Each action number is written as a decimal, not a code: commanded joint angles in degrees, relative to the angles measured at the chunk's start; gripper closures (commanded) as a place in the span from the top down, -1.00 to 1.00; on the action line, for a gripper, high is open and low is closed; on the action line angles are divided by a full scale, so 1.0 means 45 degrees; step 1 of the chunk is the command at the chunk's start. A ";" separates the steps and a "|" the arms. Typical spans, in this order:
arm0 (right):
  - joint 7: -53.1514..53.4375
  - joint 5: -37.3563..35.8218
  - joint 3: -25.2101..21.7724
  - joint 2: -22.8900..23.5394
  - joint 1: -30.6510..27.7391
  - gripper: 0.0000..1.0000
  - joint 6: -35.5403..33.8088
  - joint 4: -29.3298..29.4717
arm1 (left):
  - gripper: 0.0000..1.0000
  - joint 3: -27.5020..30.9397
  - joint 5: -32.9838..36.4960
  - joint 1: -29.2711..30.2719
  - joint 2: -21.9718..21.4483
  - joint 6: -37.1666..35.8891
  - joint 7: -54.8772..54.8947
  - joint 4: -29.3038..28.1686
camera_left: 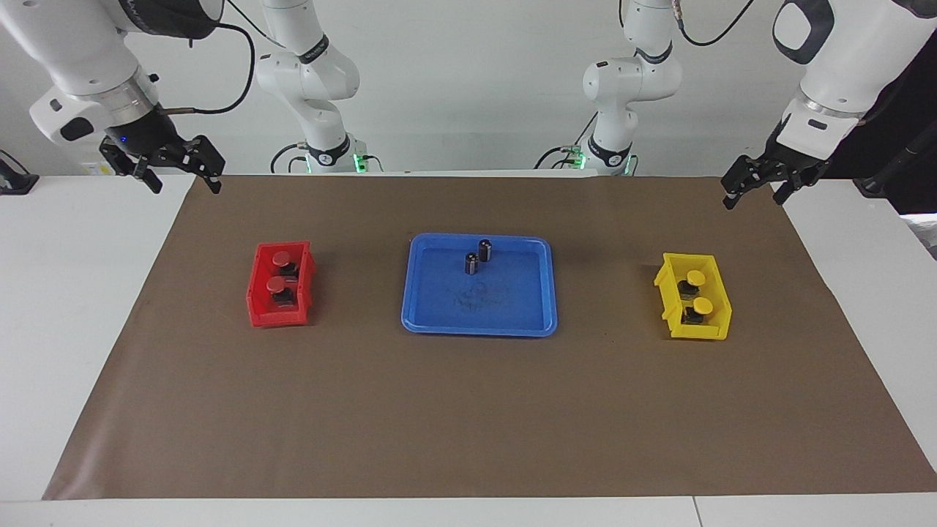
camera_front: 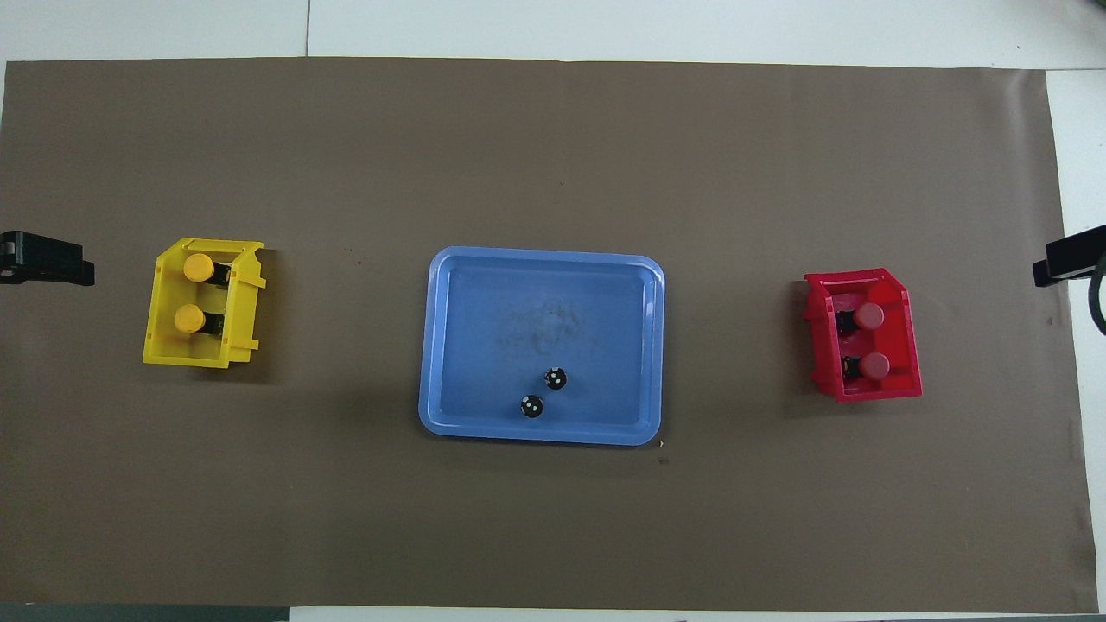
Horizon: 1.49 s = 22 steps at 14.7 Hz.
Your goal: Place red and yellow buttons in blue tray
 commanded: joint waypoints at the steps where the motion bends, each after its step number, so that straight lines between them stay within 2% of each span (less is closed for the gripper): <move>1: 0.0171 0.0297 0.0054 0.0057 -0.0102 1.00 0.0104 0.0092 | 1.00 -0.0055 -0.0192 0.0133 -0.0068 -0.0267 0.0108 0.0097; 7: 0.0190 0.0200 0.0054 0.0018 -0.0063 1.00 0.0123 -0.0025 | 1.00 -0.0055 -0.0192 0.0133 -0.0068 -0.0267 0.0108 0.0097; 12: 0.0210 0.0336 0.0092 -0.0468 -0.0005 1.00 0.0510 -0.1057 | 1.00 -0.0055 -0.0192 0.0133 -0.0088 -0.0267 0.0108 0.0097; 13: 0.0190 0.0530 0.0112 -0.0722 0.0073 1.00 0.1519 -0.1815 | 1.00 -0.0055 -0.0192 0.0133 -0.0069 -0.0267 0.0088 0.0097; 15: 0.0423 0.0862 0.0132 -0.1619 0.0539 0.99 0.4035 -0.4213 | 1.00 -0.0055 -0.0192 0.0133 -0.0068 -0.0267 0.0108 0.0097; 16: 0.0502 0.0902 0.0132 -0.1758 0.0620 0.94 0.5035 -0.4998 | 1.00 -0.0055 -0.0192 0.0133 -0.0068 -0.0267 0.0108 0.0097; 18: 0.0580 0.1000 0.0132 -0.1469 0.0892 0.77 0.6037 -0.5629 | 1.00 -0.0055 -0.0192 0.0133 -0.0068 -0.0267 0.0108 0.0097; 21: 0.0581 0.1020 0.0132 -0.0454 0.0874 0.48 0.7285 -0.6331 | 1.00 -0.0055 -0.0192 0.0133 -0.0068 -0.0267 0.0108 0.0097; 22: 0.0542 0.1001 0.0112 -0.0316 0.1010 0.45 0.7948 -0.6798 | 1.00 -0.0055 -0.0192 0.0133 -0.0068 -0.0267 0.0108 0.0097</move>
